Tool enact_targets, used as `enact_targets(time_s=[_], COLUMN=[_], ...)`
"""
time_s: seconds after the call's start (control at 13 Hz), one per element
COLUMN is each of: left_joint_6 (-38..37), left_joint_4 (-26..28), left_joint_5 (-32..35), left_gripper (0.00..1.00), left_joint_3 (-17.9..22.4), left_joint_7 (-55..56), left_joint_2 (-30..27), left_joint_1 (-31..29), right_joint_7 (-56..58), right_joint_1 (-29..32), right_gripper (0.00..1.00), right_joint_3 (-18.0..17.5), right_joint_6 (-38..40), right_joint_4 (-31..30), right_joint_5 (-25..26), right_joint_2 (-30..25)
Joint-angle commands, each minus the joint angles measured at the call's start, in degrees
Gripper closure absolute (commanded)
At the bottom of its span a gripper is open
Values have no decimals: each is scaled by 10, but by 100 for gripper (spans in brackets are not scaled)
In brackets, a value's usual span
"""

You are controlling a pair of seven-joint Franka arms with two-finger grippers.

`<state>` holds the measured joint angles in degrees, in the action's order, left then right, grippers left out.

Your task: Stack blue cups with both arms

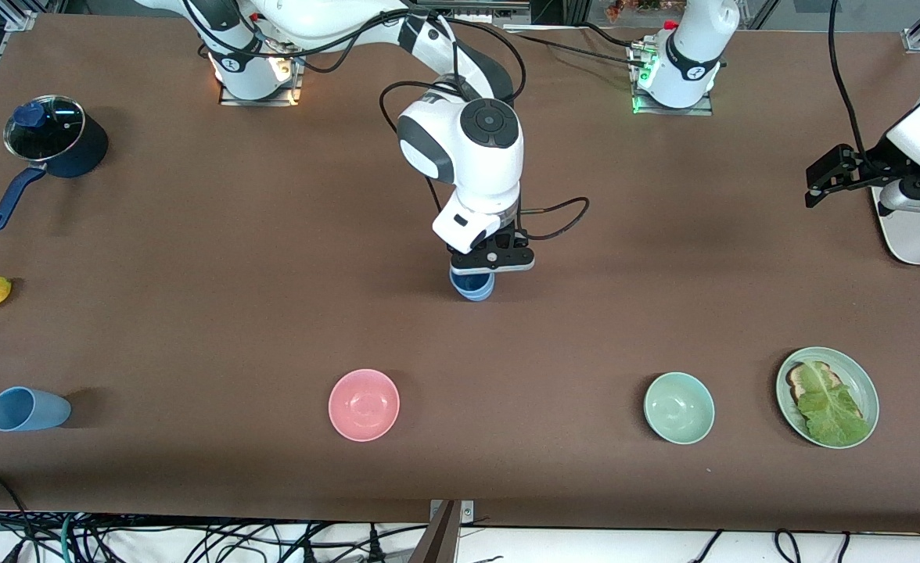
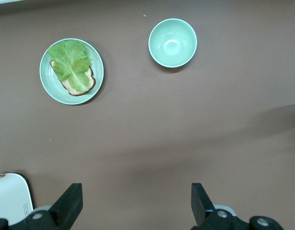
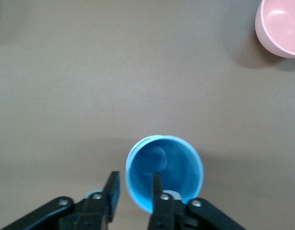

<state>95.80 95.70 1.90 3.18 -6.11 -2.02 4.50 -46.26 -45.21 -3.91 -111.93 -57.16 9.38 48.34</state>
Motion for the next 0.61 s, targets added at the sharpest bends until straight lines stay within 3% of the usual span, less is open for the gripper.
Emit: enact_targets(time_s=[0.0, 0.31, 0.54], left_joint_6=[-10, -10, -10], left_joint_4=[-8, -8, -9], left_joint_5=[2, 3, 3], left_gripper=[0, 0, 0], left_joint_3=[-88, -99, -99], left_joint_7=[-9, -3, -3], left_joint_2=[0, 0, 0], left_joint_1=[-84, -86, -86], right_joint_7=[18, 75, 105], right_joint_1=[1, 52, 80], right_gripper=[0, 0, 0], right_joint_3=[0, 1, 3], right_joint_6=[58, 105, 131], right_joint_4=[22, 21, 19], right_joint_5=[9, -44, -46], right_joint_2=[-11, -47, -59])
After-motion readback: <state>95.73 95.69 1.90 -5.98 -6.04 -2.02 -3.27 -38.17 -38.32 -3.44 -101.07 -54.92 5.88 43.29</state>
